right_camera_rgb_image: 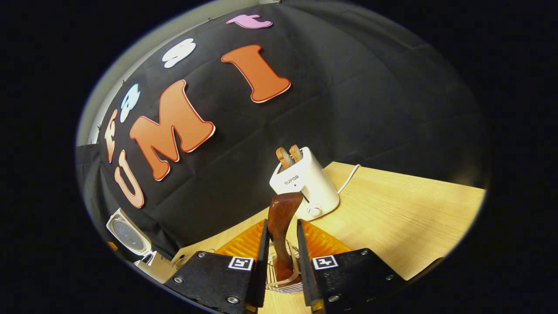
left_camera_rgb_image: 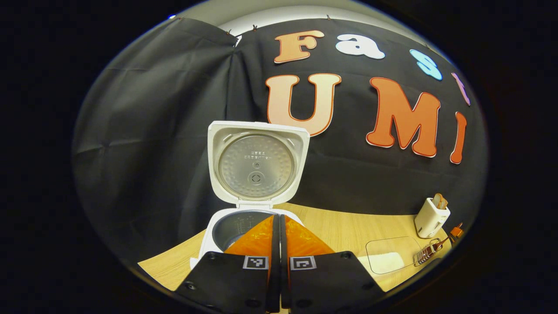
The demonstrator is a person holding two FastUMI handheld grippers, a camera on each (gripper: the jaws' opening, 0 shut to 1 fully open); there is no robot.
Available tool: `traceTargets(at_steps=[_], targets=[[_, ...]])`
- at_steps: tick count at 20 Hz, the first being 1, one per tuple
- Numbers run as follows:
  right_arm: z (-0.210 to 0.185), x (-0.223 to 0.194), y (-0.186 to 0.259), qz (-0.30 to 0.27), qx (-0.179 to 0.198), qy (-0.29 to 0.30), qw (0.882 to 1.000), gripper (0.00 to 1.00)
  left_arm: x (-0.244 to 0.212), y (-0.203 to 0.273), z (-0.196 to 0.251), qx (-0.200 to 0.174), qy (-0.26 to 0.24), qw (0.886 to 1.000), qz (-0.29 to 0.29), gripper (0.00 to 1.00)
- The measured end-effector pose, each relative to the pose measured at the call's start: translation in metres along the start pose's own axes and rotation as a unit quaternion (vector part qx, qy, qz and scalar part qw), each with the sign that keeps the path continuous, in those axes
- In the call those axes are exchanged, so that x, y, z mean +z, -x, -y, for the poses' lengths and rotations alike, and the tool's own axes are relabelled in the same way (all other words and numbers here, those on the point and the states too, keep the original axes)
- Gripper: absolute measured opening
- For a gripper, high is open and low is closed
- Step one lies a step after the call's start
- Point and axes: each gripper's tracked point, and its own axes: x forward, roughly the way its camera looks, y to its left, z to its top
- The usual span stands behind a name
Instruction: Close the left gripper, press the button to open the rice cooker; take a wooden spoon from the chopstick holder with the right hand, scoop a spoonful of rice and pour it into the rice cooker, then put the wooden spoon back into the chopstick holder.
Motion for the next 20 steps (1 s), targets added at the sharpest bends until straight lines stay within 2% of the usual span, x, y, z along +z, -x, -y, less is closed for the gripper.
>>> traceTargets(at_steps=[3, 6, 10, 14, 20], targets=[[-0.003, -0.006, -0.003, 0.01, -0.002, 0.016, 1.0, 0.25, -0.006, -0.001, 0.002, -0.002, 0.003, 1.0, -0.004, 0.05], [-0.003, -0.006, -0.004, 0.013, -0.007, 0.007, 1.0, 0.16, -0.009, -0.001, -0.001, 0.002, 0.002, 1.0, -0.005, 0.05], [-0.005, -0.007, -0.006, 0.006, -0.012, -0.008, 1.0, 0.09, -0.009, 0.002, -0.002, 0.002, 0.005, 1.0, -0.001, 0.05], [-0.014, -0.003, -0.005, 0.004, -0.014, 0.02, 1.0, 0.08, -0.01, 0.002, -0.003, 0.004, 0.002, 1.0, 0.001, 0.05], [-0.037, 0.027, 0.008, 0.05, -0.004, 0.073, 0.996, 0.08, -0.016, 0.003, -0.007, 0.006, -0.001, 1.0, -0.002, 0.05]])
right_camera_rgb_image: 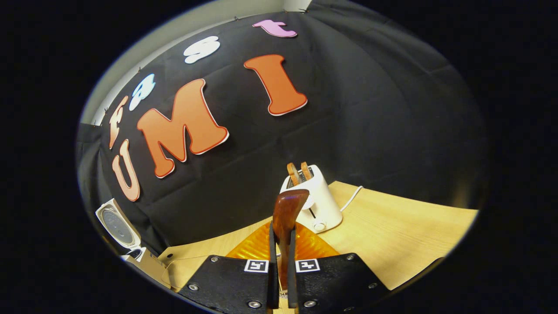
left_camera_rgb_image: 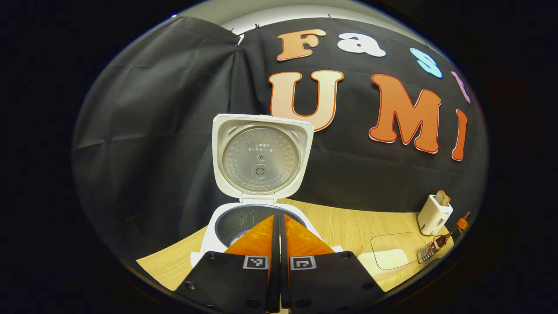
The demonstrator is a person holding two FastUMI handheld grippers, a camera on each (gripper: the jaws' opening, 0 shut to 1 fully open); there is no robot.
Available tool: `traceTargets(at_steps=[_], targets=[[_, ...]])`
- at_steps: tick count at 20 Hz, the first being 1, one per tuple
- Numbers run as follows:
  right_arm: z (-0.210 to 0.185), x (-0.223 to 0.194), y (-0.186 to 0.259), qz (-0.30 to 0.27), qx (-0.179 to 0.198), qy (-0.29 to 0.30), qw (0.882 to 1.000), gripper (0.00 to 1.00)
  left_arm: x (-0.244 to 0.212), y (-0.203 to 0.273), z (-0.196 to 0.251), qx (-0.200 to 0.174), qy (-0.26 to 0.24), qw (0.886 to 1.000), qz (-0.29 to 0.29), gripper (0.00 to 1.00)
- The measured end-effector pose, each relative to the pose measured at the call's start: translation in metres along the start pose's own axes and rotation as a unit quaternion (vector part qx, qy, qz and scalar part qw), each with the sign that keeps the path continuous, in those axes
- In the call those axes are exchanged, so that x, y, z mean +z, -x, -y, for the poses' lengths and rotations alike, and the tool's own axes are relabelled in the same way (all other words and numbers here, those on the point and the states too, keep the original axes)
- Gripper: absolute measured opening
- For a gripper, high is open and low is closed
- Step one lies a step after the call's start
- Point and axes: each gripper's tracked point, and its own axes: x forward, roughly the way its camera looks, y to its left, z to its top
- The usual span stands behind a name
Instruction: Close the left gripper, press the button to open the rice cooker; take a wooden spoon from the chopstick holder with the right hand, scoop a spoonful of rice and pour it into the rice cooker, then put the wooden spoon back into the chopstick holder.
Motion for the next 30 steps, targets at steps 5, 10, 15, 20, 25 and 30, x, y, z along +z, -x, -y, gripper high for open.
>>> traceTargets(at_steps=[5, 10, 15, 20, 25, 30], targets=[[-0.026, 0.033, 0.014, 0.041, 0.019, 0.041, 0.998, 0.08, 0.0, 0.0, -0.004, 0.004, -0.01, 1.0, 0.005, 0.04], [-0.084, 0.054, 0.027, 0.064, 0.085, 0.053, 0.993, 0.08, 0.0, 0.002, -0.005, -0.003, -0.013, 1.0, 0.015, 0.05], [-0.146, 0.039, 0.03, 0.052, 0.15, 0.073, 0.985, 0.12, 0.006, 0.012, 0.003, -0.013, -0.03, 0.999, 0.04, 0.18], [-0.193, -0.004, 0.024, 0.02, 0.194, 0.126, 0.973, 0.08, 0.01, 0.023, 0.006, -0.025, -0.044, 0.997, 0.066, 0.36], [-0.21, -0.043, 0.009, -0.004, 0.203, 0.192, 0.96, 0.08, 0.011, 0.025, 0.0, -0.012, -0.057, 0.995, 0.078, 0.55], [-0.215, -0.08, 0.001, -0.014, 0.192, 0.28, 0.94, 0.08, 0.003, 0.025, -0.003, -0.006, -0.059, 0.995, 0.074, 0.58]])
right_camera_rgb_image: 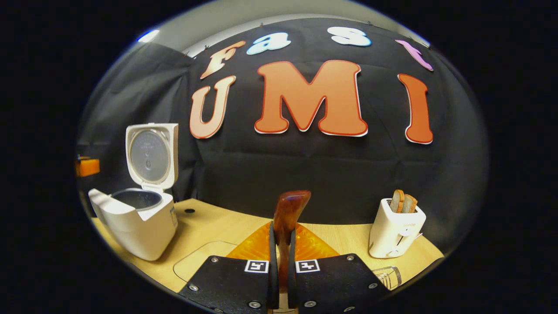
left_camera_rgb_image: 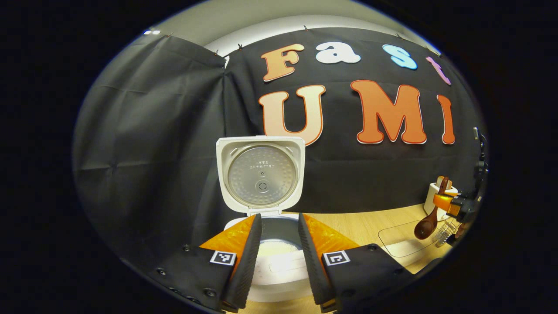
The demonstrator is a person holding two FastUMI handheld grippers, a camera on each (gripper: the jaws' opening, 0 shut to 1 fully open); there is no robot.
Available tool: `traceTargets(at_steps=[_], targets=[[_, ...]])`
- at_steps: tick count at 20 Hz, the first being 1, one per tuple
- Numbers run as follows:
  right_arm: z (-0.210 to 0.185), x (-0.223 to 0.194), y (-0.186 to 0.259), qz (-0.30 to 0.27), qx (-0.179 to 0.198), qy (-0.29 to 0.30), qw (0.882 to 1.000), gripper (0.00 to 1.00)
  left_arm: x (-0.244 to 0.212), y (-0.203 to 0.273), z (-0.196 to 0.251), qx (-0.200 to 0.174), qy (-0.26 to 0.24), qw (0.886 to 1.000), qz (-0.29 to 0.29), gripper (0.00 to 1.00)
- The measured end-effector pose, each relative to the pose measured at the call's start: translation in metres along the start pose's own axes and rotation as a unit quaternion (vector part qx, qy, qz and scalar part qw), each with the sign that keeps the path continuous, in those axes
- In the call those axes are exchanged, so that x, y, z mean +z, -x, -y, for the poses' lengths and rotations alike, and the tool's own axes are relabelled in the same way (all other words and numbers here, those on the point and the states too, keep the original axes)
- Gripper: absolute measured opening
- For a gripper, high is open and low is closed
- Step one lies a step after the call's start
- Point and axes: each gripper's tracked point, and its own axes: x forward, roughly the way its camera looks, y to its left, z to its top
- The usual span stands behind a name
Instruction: Close the left gripper, press the button to open the rice cooker; take a wooden spoon from the chopstick holder with the right hand, scoop a spoonful of rice and pour it into the rice cooker, then put the wooden spoon back into the chopstick holder.
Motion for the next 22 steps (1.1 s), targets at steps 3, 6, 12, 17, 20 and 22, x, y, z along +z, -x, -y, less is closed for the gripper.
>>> traceTargets(at_steps=[3, 6, 12, 17, 20, 22], targets=[[-0.008, -0.029, -0.003, -0.033, 0.0, 0.05, 0.998, 0.08, -0.009, 0.0, -0.004, 0.005, 0.003, 1.0, -0.009, 0.58], [-0.012, -0.038, -0.003, -0.041, -0.003, 0.062, 0.997, 0.08, -0.014, 0.0, -0.007, 0.012, -0.004, 1.0, -0.01, 0.58], [-0.034, -0.049, 0.006, -0.056, 0.001, 0.003, 0.998, 0.08, -0.025, -0.005, -0.01, 0.012, 0.002, 1.0, -0.015, 0.58], [-0.057, -0.057, 0.011, -0.071, 0.01, -0.076, 0.994, 0.08, -0.034, -0.005, -0.013, 0.013, 0.006, 1.0, -0.022, 0.58], [-0.051, -0.059, 0.006, -0.081, -0.003, -0.153, 0.985, 0.08, -0.035, -0.005, -0.02, 0.018, 0.012, 1.0, -0.02, 0.58], [-0.044, -0.058, 0.003, -0.089, -0.009, -0.212, 0.973, 0.08, -0.038, -0.005, -0.025, 0.022, 0.013, 0.999, -0.022, 0.58]])
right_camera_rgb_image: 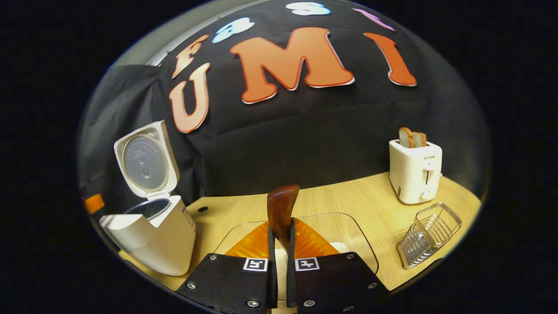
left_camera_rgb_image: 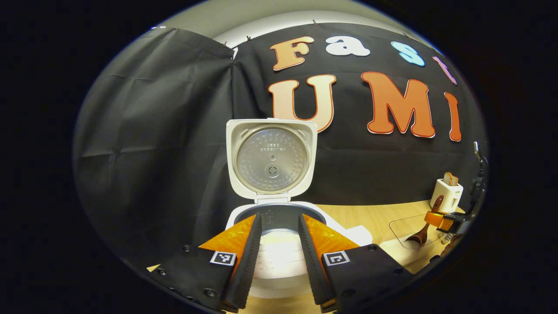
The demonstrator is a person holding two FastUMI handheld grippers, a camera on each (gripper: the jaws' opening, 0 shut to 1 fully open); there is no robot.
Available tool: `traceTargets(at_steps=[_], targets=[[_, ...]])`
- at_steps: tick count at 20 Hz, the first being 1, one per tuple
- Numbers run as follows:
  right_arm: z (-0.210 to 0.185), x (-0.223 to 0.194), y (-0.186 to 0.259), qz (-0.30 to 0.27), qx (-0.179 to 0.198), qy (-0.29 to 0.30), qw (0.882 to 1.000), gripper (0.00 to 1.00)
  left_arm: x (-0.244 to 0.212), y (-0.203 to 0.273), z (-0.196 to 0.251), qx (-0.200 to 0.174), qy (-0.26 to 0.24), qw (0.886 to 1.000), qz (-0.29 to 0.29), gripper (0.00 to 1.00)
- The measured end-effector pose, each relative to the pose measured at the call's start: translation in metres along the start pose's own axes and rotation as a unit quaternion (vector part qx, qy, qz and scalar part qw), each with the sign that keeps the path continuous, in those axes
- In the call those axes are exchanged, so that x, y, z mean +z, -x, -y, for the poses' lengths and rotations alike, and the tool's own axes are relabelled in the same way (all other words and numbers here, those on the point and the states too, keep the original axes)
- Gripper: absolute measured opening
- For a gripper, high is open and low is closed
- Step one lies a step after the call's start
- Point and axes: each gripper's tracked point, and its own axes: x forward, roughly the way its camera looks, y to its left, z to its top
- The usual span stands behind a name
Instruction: Close the left gripper, press the button to open the rice cooker; take a wooden spoon from the chopstick holder with the right hand, scoop a spoonful of rice and pour it into the rice cooker, then put the wooden spoon back into the chopstick holder.
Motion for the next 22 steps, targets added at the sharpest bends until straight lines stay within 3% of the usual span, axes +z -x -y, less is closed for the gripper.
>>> traceTargets(at_steps=[3, 9, 15, 18, 22], targets=[[0.004, -0.002, -0.006, -0.018, 0.009, -0.082, 0.996, 0.08, -0.002, 0.001, -0.004, 0.003, 0.004, 1.0, -0.001, 0.58], [0.017, -0.003, -0.012, -0.04, 0.017, -0.179, 0.983, 0.08, -0.003, 0.005, -0.011, 0.007, 0.01, 1.0, 0.001, 0.57], [0.017, -0.009, -0.017, -0.074, 0.046, -0.298, 0.95, 0.08, -0.002, 0.006, -0.01, 0.007, 0.013, 1.0, 0.0, 0.58], [0.018, -0.012, -0.018, -0.081, 0.043, -0.322, 0.942, 0.08, -0.002, 0.008, -0.012, 0.009, 0.015, 1.0, 0.0, 0.59], [0.016, -0.013, -0.017, -0.102, 0.059, -0.38, 0.918, 0.08, -0.003, 0.009, -0.013, 0.011, 0.018, 1.0, -0.002, 0.57]])
